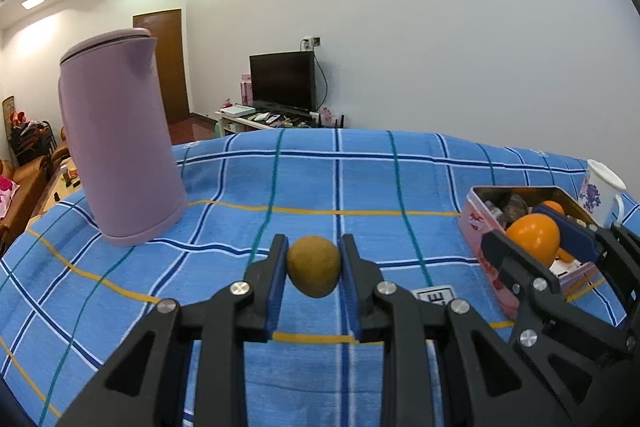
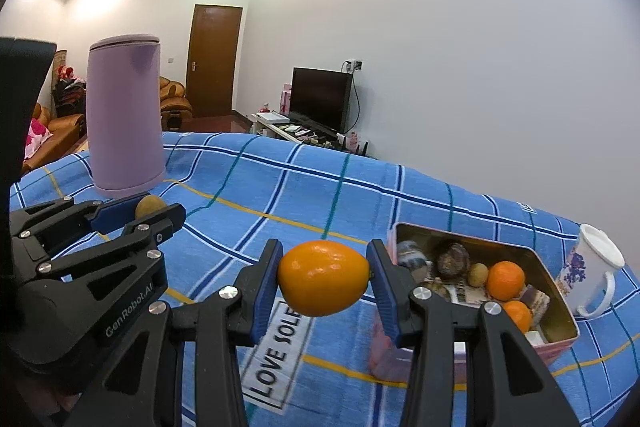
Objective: Organize fruits
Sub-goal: 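Carry the orange and yellow-green fruit over the tin box with both tools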
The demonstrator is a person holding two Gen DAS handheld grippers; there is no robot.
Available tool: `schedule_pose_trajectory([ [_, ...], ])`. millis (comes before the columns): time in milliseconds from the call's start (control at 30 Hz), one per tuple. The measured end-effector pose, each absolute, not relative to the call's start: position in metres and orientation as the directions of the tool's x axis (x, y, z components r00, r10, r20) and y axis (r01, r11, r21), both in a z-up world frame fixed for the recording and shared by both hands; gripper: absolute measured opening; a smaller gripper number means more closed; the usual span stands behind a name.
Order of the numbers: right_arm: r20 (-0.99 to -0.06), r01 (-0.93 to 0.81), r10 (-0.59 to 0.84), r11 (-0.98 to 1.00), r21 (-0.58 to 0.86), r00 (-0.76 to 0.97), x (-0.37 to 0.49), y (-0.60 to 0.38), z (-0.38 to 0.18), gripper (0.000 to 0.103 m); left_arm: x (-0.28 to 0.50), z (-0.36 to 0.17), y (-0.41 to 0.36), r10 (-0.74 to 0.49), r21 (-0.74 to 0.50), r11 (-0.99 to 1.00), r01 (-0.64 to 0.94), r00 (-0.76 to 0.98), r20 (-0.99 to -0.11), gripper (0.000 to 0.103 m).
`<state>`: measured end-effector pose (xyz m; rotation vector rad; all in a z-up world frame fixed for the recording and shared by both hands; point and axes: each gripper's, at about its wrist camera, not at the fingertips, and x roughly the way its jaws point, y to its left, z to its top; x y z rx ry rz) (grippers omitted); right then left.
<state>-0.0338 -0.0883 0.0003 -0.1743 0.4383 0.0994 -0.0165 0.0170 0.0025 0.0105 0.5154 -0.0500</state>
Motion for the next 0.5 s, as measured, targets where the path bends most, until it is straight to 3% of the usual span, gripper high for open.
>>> schedule_pose_trajectory([
  [500,-0.414,-0.099,0.029,0.984,-0.148,0.91,-0.044,-0.122,0.004,0.046,-0.024,0.005,-0.021,-0.089,0.001,0.995,0.102,0.869,-0.487,0.028],
])
